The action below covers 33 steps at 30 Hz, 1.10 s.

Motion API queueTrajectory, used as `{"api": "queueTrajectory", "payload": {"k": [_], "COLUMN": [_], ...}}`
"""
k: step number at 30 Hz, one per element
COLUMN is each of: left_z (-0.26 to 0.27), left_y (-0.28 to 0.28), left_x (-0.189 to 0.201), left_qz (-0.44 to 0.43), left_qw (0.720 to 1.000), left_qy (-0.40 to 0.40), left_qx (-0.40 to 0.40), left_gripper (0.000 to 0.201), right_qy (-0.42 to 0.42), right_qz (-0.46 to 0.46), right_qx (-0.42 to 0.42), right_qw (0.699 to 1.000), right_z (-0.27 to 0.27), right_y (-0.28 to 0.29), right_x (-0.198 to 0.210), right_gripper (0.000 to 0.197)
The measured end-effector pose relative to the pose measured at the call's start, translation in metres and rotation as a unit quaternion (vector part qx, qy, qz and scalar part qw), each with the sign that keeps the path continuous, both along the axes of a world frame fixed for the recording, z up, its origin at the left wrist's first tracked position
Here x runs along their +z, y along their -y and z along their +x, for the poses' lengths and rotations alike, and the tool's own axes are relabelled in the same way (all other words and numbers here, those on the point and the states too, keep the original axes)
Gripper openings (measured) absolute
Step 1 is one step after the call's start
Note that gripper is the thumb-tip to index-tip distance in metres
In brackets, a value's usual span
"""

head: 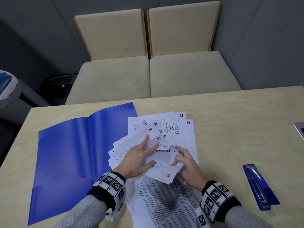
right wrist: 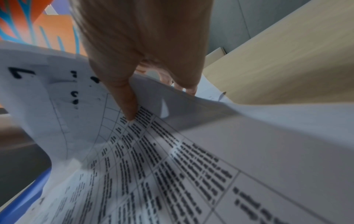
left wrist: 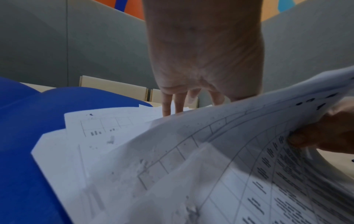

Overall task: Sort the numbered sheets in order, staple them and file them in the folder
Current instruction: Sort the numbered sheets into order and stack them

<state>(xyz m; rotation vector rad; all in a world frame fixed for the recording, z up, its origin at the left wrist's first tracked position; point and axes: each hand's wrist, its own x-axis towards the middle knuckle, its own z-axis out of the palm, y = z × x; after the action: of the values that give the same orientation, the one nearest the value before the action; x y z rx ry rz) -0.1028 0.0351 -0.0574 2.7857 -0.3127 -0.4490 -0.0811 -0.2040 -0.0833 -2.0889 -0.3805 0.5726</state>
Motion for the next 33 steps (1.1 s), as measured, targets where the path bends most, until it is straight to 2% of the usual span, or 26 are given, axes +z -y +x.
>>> {"api": "queueTrajectory", "payload": {"k": [3,6,10,12,13,14,16,17,19,22,24,26,31,33], "left_z": [0.000,0.002,0.010,0.020,0.025,0.030,0.043,0.048,0.060,0.066,0.062,0.054,0.034,0.031], "left_y": [-0.002,0.001,0.012,0.016,0.018,0.019,0.014,0.010,0.000,-0.008,-0.009,-0.009,-0.010,-0.011], "left_x": [0.000,0.007,0.022,0.027,0.026,0.023,0.012,0.009,0.005,0.007,0.007,0.007,0.006,0.005], "left_qz": [-0.093,-0.193,-0.345,-0.390,-0.390,-0.368,-0.254,-0.182,-0.046,0.066,0.091,0.077,0.062,0.073], "left_qw": [0.995,0.976,0.916,0.876,0.865,0.868,0.910,0.929,0.949,0.961,0.966,0.968,0.972,0.971], "left_qy": [-0.002,-0.013,-0.053,-0.084,-0.097,-0.097,-0.044,-0.019,0.001,-0.014,0.021,0.052,0.069,0.085], "left_qx": [0.044,0.102,0.198,0.271,0.301,0.319,0.325,0.323,0.311,0.268,0.242,0.233,0.214,0.212], "left_gripper": [0.052,0.031,0.049,0.045,0.039,0.030,0.009,0.011,0.031,0.035,0.032,0.031,0.041,0.038], "right_qy": [0.002,-0.002,-0.005,0.007,0.008,0.001,-0.014,-0.016,-0.017,-0.018,-0.009,-0.001,-0.009,-0.011], "right_qz": [0.002,0.012,0.019,0.026,0.035,0.042,0.049,0.049,0.046,0.045,0.036,0.024,0.022,0.021], "right_qx": [0.006,0.000,0.009,0.018,0.016,0.013,0.011,0.010,0.004,0.000,0.003,0.006,0.013,0.011], "right_qw": [1.000,1.000,1.000,0.999,0.999,0.999,0.999,0.999,0.999,0.999,0.999,1.000,1.000,1.000], "right_z": [0.000,0.002,0.007,0.007,0.007,0.007,0.005,0.004,0.003,0.002,0.003,0.003,0.004,0.004], "right_y": [0.000,-0.003,-0.010,-0.014,-0.015,-0.015,-0.015,-0.014,-0.013,-0.010,-0.010,-0.011,-0.015,-0.015], "right_x": [0.003,0.006,0.013,0.014,0.014,0.014,0.015,0.015,0.015,0.016,0.015,0.015,0.013,0.013], "right_gripper": [0.017,0.021,0.024,0.026,0.026,0.024,0.023,0.023,0.023,0.024,0.025,0.025,0.031,0.033]}}
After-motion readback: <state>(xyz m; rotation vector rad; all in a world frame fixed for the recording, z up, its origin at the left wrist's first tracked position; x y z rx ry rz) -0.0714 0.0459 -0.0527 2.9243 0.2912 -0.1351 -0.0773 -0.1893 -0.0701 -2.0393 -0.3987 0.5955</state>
